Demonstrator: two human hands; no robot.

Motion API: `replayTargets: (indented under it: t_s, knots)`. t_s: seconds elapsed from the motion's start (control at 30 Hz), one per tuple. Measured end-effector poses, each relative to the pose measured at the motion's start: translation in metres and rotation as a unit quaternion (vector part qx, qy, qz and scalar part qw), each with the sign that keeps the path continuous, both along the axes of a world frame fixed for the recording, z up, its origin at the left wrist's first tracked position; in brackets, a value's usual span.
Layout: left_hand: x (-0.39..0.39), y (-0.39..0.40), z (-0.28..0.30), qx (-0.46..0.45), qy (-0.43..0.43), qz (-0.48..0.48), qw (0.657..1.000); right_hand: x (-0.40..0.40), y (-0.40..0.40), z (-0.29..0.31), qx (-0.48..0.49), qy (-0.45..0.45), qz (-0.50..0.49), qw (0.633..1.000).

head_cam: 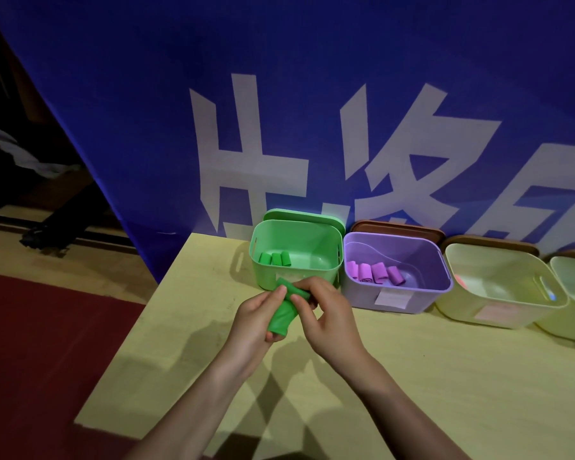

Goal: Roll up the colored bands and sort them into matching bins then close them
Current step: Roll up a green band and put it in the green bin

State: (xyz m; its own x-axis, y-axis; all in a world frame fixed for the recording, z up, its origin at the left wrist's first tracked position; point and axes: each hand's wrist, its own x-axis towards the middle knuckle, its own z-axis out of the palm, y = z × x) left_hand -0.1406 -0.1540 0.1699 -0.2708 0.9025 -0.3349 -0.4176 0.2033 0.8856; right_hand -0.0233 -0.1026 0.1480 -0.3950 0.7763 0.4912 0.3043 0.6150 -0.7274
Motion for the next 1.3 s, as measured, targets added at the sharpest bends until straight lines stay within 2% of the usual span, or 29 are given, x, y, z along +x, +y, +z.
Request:
replayTargets:
  t_s: [0.1,0.27,0.5,0.7,0.8,0.87,0.97,1.03,1.17,1.23,1.3]
  knots:
    - [-0.005,-0.005,0.005,0.018,-0.062,0.006,0.998,-0.003,0.001,0.006,0.037,-0.032,0.015,0.999]
    - [-0.017,-0.006,0.014,0.044,-0.069,0.015,0.997,-0.015,0.011,0.025,0.081,-0.058,0.039,0.994]
    - [-0.033,-0.014,0.023,0.092,-0.076,0.020,0.993,-0.026,0.016,0.043,0.042,-0.024,0.090,0.995]
    - [-0.037,-0.022,0.022,0.072,-0.087,0.003,0.994,-0.027,0.010,0.034,0.010,-0.015,0.107,0.994]
    - [-0.038,-0.021,0.020,0.073,-0.070,0.008,0.995,-0.023,0.001,0.024,-0.029,0.007,0.111,0.993]
    - [-0.040,-0.018,0.019,0.082,-0.050,0.001,0.995,-0.020,-0.006,0.018,-0.093,0.036,0.116,0.988]
    - [-0.044,-0.014,0.015,0.087,0.011,-0.032,0.996,-0.019,-0.014,0.017,-0.213,0.118,0.114,0.963]
    - [-0.047,-0.013,0.012,0.093,0.073,-0.067,0.991,-0.021,-0.014,0.019,-0.256,0.148,0.095,0.950]
    - [-0.049,-0.012,0.009,0.075,0.191,-0.094,0.974,-0.023,-0.009,0.019,-0.320,0.135,0.101,0.932]
    - [-0.047,-0.011,0.007,0.071,0.196,-0.085,0.974,-0.023,-0.005,0.019,-0.331,0.124,0.079,0.932]
    - [-0.043,-0.012,0.004,0.058,0.160,-0.057,0.984,-0.022,-0.002,0.018,-0.313,0.112,0.050,0.942]
